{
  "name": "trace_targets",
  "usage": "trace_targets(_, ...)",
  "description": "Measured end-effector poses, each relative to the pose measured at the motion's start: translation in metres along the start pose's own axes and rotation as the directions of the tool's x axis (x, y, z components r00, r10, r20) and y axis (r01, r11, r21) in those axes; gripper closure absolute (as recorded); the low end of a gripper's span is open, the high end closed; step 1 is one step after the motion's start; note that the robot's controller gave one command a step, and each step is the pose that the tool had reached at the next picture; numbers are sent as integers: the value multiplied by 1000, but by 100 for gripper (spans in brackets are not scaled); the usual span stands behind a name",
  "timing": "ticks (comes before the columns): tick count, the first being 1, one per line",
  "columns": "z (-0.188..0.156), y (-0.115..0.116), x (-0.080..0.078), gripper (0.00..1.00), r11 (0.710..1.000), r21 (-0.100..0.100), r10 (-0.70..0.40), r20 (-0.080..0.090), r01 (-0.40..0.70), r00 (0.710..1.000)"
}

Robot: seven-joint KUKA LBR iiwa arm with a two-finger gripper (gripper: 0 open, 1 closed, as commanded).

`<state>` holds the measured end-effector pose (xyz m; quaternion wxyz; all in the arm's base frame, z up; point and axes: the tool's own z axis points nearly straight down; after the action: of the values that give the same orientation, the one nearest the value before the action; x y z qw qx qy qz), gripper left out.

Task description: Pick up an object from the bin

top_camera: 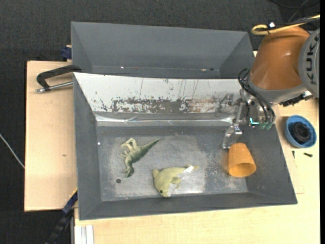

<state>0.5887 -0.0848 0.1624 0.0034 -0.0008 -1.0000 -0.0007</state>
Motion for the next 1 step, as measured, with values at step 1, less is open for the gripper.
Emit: trace_targets(1,44,-46,23,0,965,-17,-263,23,263,965)
